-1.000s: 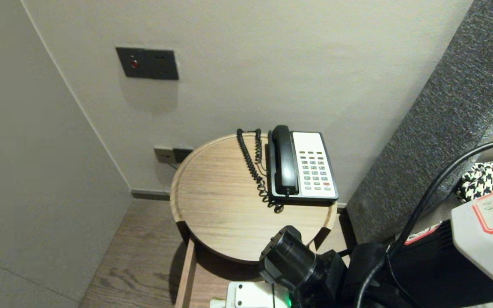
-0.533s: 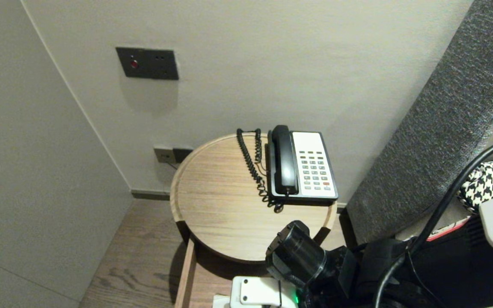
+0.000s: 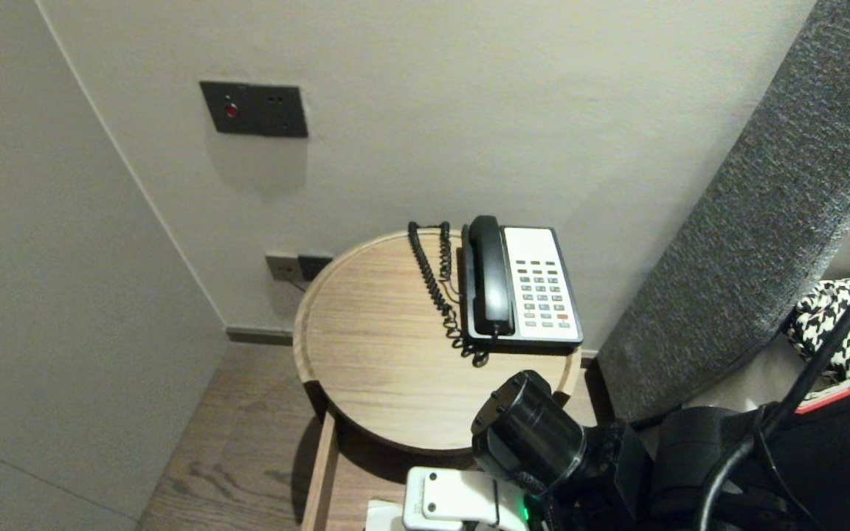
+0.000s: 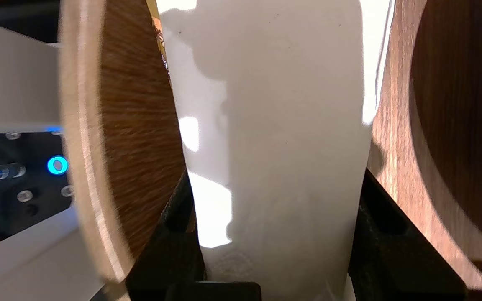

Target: Take the tissue out of the drawer one by one and place them on the table

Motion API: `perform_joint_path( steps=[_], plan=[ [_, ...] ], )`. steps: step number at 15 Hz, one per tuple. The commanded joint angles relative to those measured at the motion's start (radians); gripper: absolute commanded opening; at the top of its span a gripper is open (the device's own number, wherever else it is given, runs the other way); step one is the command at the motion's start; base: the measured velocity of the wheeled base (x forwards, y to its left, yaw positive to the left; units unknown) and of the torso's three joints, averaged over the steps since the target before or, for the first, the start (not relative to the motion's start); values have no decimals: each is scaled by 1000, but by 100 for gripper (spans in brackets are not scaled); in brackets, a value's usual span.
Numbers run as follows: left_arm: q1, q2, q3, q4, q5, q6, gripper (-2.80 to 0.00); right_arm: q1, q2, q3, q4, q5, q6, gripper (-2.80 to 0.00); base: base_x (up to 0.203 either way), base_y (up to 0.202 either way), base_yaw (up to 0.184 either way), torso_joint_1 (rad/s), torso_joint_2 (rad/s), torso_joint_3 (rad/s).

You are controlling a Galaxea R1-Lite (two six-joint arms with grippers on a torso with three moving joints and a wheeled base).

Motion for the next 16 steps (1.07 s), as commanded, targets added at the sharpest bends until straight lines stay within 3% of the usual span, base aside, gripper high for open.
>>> perform_joint_path(
  steps=[1,11,16],
  plan=[
    [0,0,0,-1,0,-1,-280,2,-57,-4,46,4,10,-280,0,0,0,0,0,0],
    [0,0,0,-1,0,-1,-280,-10,-220,-22,137,2,36,-280,0,0,0,0,0,0],
    [1,0,0,-1,0,-1,-280,-24,-257,-129,237,-5,38,-280,0,0,0,0,0,0]
  ],
)
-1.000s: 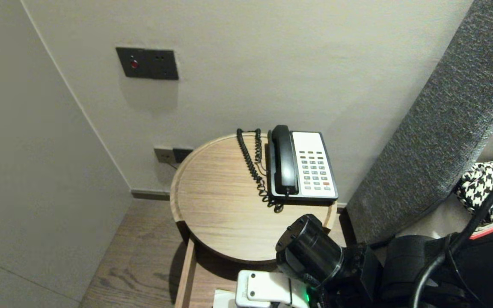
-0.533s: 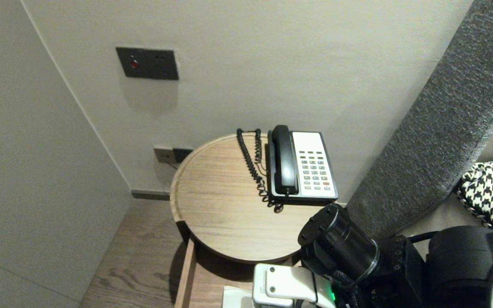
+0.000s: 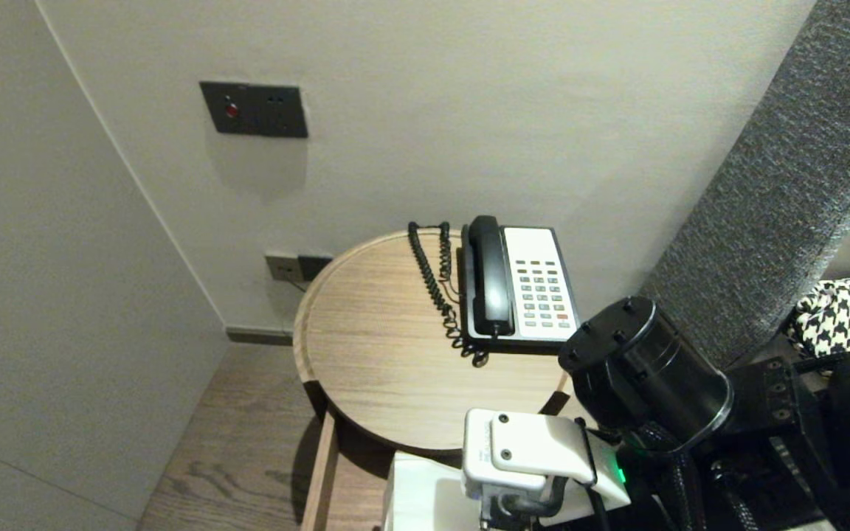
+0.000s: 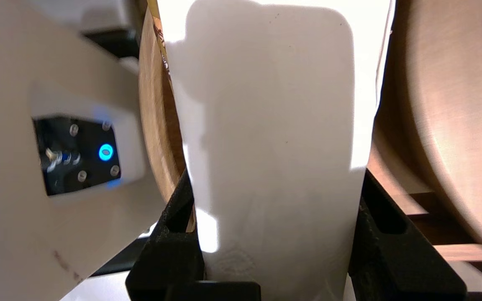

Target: Take the tissue out of the drawer one by one and place them on the table

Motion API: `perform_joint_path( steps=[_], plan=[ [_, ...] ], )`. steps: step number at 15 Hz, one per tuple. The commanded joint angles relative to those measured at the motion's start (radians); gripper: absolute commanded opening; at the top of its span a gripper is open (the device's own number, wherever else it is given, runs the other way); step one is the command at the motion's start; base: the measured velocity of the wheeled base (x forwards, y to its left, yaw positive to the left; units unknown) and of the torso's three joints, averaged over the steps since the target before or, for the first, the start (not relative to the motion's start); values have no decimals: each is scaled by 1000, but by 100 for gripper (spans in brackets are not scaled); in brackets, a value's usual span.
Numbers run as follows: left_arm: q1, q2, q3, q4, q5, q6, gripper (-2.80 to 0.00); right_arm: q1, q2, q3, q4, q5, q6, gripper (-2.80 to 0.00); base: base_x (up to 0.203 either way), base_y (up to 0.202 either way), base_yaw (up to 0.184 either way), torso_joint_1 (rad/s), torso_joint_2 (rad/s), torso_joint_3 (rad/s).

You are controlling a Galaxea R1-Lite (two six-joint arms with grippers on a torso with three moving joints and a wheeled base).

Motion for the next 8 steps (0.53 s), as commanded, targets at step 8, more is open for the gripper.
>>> perform_joint_path(
  steps=[8],
  plan=[
    [0,0,0,0,0,-1,-280,-70,126,-285,93,-25,6,-280,0,0,0,0,0,0]
  ],
)
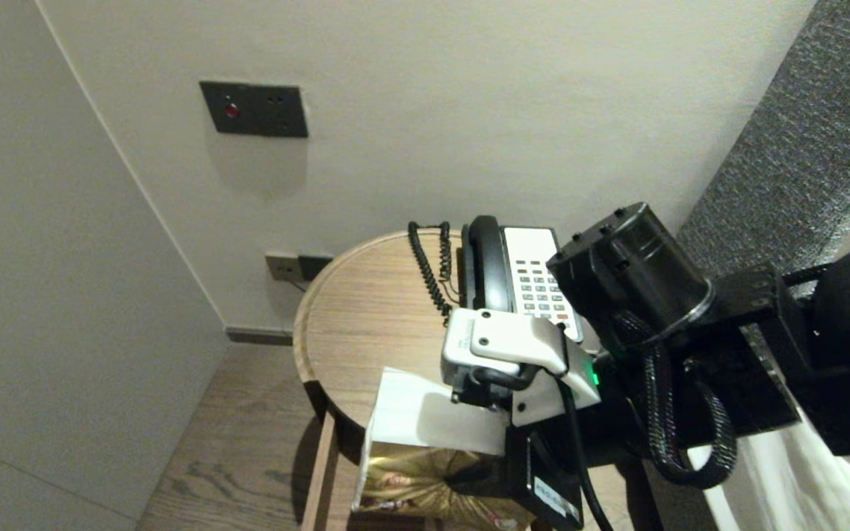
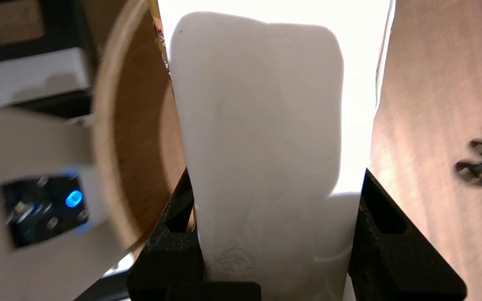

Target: Take the tissue out of the drawer one by one and place them on the table

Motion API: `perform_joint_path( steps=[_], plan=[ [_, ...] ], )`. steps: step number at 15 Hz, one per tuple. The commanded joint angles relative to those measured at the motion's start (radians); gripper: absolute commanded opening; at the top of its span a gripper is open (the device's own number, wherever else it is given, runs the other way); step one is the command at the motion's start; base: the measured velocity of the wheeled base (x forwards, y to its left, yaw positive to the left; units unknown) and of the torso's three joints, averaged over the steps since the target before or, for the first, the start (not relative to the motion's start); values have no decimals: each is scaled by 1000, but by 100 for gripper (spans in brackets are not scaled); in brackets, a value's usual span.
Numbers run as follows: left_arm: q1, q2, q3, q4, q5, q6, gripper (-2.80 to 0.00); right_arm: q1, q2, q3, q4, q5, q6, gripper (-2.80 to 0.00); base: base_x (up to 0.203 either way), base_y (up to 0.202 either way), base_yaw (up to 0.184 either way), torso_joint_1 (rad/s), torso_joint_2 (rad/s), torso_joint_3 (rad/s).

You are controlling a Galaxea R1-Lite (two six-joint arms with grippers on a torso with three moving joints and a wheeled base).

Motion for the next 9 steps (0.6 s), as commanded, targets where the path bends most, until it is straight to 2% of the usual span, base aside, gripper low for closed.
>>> perform_joint_path(
  steps=[1,9],
  plan=[
    [0,0,0,0,0,-1,-280,-11,89,-79,3,-7,4,-280,0,0,0,0,0,0],
    [0,0,0,0,0,-1,-280,-23,299,-313,6,-146,9,-280,0,0,0,0,0,0]
  ],
)
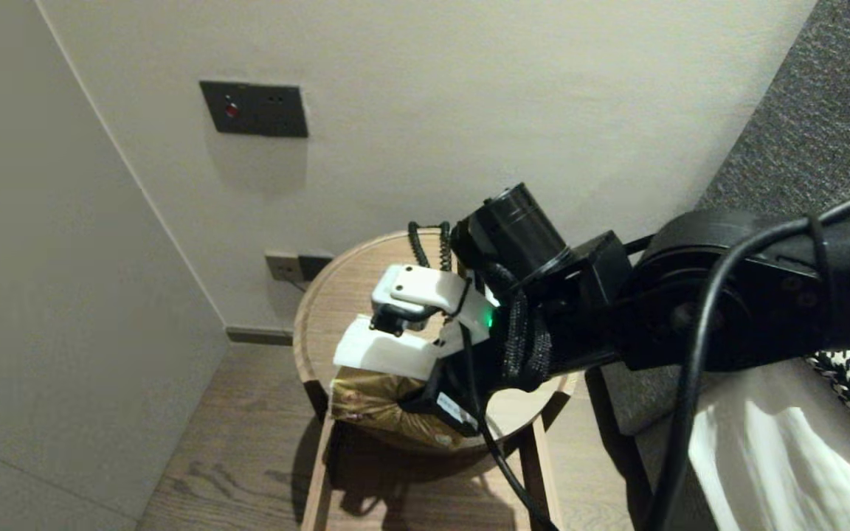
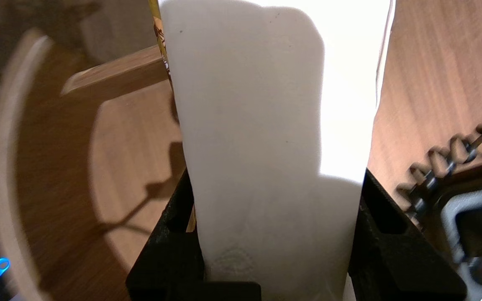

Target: Take the tissue out of the drawer one by one and place them on the table

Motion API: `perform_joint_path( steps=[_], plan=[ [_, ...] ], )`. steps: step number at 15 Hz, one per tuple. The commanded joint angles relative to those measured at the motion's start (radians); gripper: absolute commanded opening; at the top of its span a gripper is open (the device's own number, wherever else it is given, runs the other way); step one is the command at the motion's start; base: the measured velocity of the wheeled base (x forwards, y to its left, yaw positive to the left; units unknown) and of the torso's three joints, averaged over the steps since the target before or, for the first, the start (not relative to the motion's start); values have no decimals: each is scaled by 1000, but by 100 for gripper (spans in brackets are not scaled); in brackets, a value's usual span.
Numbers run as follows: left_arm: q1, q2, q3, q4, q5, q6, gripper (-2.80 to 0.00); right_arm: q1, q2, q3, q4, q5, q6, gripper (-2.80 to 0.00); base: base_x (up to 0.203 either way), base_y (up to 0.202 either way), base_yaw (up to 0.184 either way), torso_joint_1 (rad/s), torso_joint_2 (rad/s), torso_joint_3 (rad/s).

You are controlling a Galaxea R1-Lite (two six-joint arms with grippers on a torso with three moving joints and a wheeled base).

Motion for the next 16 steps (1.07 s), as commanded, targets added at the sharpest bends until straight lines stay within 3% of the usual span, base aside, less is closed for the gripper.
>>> perform_joint_path(
  steps=[1,7,13,16],
  plan=[
    [0,0,-1,0,0,-1,-280,0,89,-66,2,-21,-4,-280,0,0,0,0,0,0],
    [1,0,0,0,0,-1,-280,-19,196,-278,146,-64,-8,-280,0,0,0,0,0,0],
    [1,0,0,0,0,-1,-280,-21,236,-326,147,-106,-6,-280,0,0,0,0,0,0],
    [0,0,-1,0,0,-1,-280,-21,200,-289,150,-114,-6,-280,0,0,0,0,0,0]
  ],
)
